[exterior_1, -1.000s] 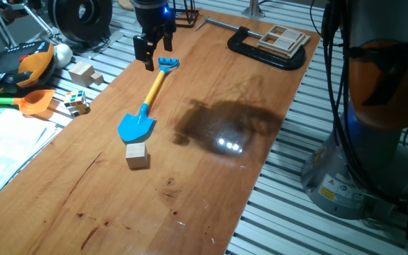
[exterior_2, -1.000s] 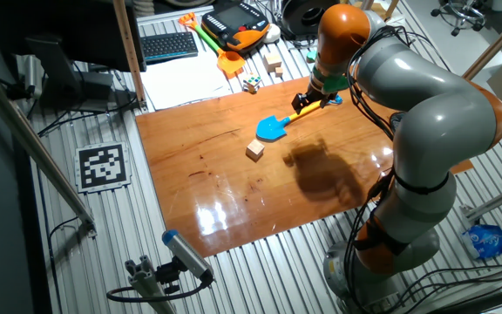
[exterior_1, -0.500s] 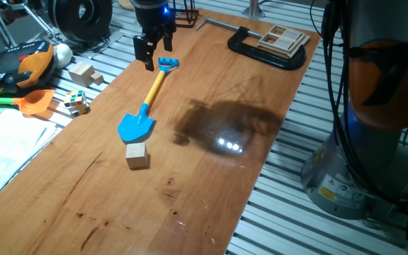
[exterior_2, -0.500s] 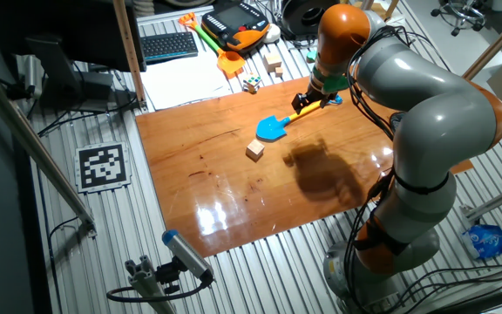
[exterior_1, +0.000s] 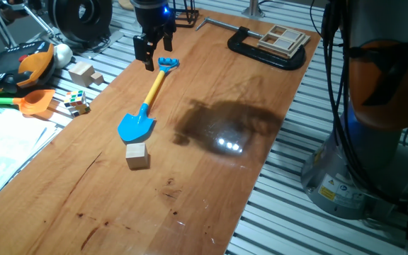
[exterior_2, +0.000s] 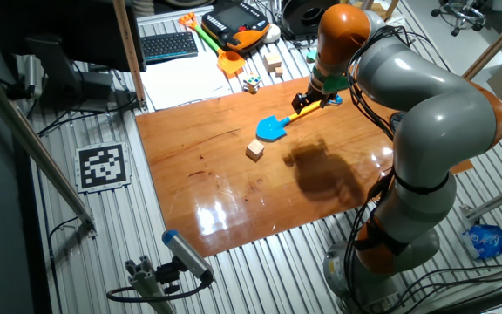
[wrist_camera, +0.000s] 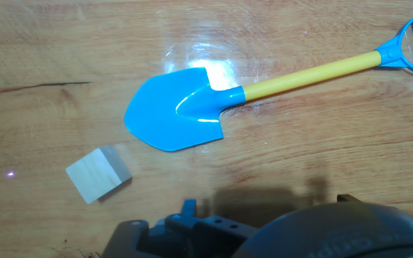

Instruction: Use a shovel to scoop up an object

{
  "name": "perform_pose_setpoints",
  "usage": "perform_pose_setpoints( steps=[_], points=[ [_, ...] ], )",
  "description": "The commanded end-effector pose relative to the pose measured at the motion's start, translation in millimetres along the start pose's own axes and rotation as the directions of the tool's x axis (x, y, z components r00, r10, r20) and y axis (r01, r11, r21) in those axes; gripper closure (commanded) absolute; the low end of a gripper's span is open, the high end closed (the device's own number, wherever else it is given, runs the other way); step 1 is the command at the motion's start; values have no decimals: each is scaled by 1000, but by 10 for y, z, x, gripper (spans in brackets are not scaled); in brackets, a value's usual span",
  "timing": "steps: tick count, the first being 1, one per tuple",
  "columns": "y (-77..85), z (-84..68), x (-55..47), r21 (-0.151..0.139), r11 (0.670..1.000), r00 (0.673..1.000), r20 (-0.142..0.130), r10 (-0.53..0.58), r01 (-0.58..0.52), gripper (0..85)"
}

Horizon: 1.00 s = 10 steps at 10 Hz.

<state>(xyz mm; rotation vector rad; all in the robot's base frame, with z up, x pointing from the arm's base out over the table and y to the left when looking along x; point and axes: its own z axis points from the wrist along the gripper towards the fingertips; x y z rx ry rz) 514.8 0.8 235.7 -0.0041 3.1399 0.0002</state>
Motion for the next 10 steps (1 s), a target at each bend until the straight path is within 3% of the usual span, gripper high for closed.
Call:
perform_pose_setpoints(
  steps=[1,8,10],
  points=[
    [0,-4,0,97,971,971,-83,225,-217,850],
    [43,-38,23,102,969,969,-83,232,-223,850],
    [36,-36,22,113,966,968,-72,239,-231,850]
  ],
)
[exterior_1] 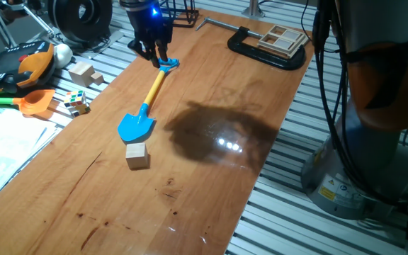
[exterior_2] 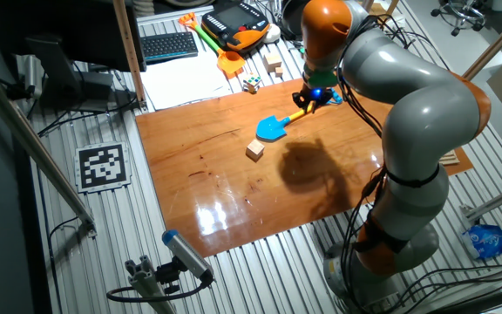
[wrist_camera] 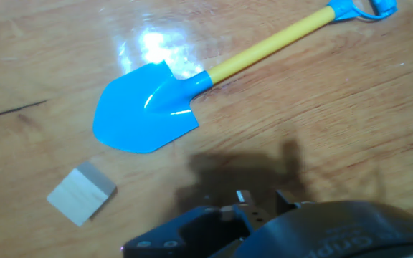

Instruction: Use a shovel to scoop up an object

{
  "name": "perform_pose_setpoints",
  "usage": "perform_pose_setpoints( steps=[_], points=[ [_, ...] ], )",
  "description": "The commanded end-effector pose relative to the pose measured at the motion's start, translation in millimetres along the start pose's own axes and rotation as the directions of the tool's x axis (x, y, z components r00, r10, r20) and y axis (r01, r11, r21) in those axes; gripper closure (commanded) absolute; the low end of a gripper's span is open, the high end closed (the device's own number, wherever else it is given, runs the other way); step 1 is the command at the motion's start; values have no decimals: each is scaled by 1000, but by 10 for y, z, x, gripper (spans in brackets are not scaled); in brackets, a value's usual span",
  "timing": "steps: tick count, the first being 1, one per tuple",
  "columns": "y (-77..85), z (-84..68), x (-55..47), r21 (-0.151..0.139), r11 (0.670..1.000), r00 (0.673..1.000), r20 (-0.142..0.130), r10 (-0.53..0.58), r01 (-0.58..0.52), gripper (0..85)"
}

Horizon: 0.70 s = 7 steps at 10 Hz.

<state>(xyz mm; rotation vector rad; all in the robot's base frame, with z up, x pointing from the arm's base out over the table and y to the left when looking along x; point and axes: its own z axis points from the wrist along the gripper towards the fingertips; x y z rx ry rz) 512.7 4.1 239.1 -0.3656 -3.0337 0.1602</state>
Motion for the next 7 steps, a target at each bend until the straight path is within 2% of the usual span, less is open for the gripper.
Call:
perform_pose_setpoints(
  steps=[1,3,7],
  points=[
    [-4,4,-3,-6,1000,1000,1,9,-9,850],
    [-11,5,-9,0,1000,1000,4,22,-22,850],
    [-121,54,-43,-50,996,997,-12,76,-77,850]
  ],
)
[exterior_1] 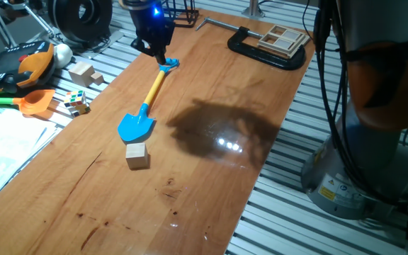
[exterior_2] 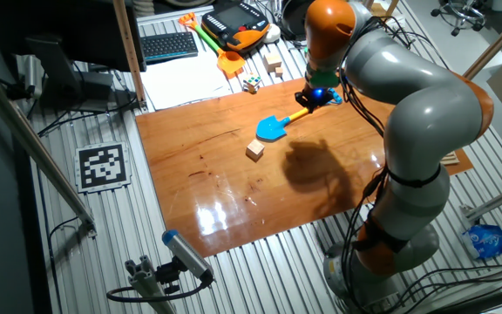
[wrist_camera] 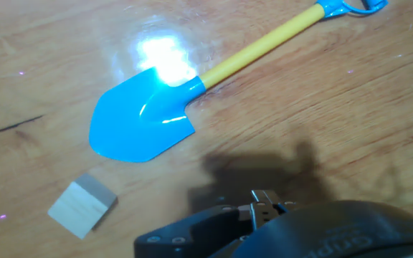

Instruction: Use a shovel to scoop up an object

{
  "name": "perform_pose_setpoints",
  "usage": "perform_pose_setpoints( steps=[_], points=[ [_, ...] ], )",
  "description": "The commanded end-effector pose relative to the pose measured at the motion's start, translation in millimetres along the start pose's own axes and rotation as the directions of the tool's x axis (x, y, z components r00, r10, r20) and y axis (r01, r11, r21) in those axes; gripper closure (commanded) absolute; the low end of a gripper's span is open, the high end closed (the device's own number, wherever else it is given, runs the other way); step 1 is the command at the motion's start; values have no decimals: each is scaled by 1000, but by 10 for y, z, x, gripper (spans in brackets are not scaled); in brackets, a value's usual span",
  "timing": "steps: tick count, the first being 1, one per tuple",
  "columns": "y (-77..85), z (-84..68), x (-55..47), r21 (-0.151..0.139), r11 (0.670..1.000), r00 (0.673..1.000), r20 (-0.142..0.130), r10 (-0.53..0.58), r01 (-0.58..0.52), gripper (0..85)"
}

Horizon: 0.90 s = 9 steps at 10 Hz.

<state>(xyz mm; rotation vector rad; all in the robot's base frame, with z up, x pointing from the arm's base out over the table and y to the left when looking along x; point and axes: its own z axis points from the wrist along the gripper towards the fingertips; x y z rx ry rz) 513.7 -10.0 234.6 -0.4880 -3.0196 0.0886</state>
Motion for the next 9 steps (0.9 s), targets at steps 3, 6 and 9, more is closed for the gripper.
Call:
perform_pose_setpoints(
  steps=[3,6,9],
  points=[
    [-25,12,-12,13,999,999,11,44,-45,850],
    [-45,6,-19,20,987,987,6,161,-161,850],
    [-187,79,-112,16,978,978,32,208,-208,850]
  ],
)
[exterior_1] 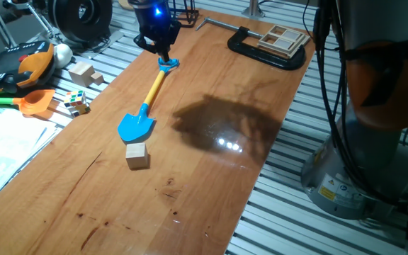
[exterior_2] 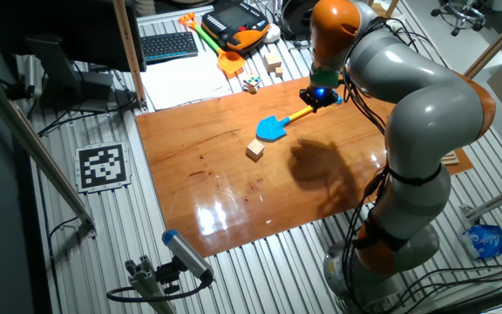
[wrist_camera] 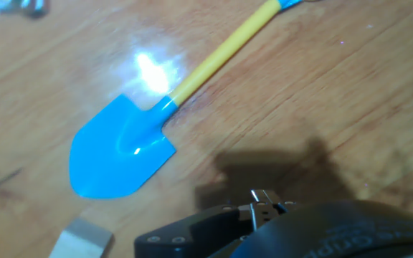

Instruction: Use a shovel to scoop up an object

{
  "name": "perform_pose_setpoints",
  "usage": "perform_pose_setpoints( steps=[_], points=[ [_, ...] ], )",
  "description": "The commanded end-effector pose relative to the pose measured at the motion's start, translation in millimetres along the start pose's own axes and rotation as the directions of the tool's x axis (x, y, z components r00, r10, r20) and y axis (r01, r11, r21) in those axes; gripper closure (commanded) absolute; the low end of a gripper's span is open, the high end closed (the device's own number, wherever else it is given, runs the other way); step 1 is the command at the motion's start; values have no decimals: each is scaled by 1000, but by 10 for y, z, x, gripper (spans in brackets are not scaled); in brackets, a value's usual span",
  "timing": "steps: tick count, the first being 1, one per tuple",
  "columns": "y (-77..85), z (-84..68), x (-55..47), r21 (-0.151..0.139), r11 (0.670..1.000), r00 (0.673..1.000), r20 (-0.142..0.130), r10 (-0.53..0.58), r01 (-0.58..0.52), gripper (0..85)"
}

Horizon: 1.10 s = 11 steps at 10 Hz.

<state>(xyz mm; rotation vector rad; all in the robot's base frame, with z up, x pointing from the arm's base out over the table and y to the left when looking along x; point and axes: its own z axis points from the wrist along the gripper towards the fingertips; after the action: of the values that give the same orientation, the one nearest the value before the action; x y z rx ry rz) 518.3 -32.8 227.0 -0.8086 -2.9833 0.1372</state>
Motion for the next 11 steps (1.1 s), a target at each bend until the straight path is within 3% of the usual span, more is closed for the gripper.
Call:
perform_pose_setpoints(
  steps=[1,4,6,9,11],
  points=[
    [-53,12,-62,-2,1000,1000,1,5,-5,850],
    [-138,40,-188,-2,999,999,1,51,-51,850],
    [-165,96,-174,-9,996,996,6,84,-84,850],
    [-165,116,-143,3,994,994,22,110,-110,850],
    [-165,117,-137,-19,992,992,23,128,-127,850]
  ],
)
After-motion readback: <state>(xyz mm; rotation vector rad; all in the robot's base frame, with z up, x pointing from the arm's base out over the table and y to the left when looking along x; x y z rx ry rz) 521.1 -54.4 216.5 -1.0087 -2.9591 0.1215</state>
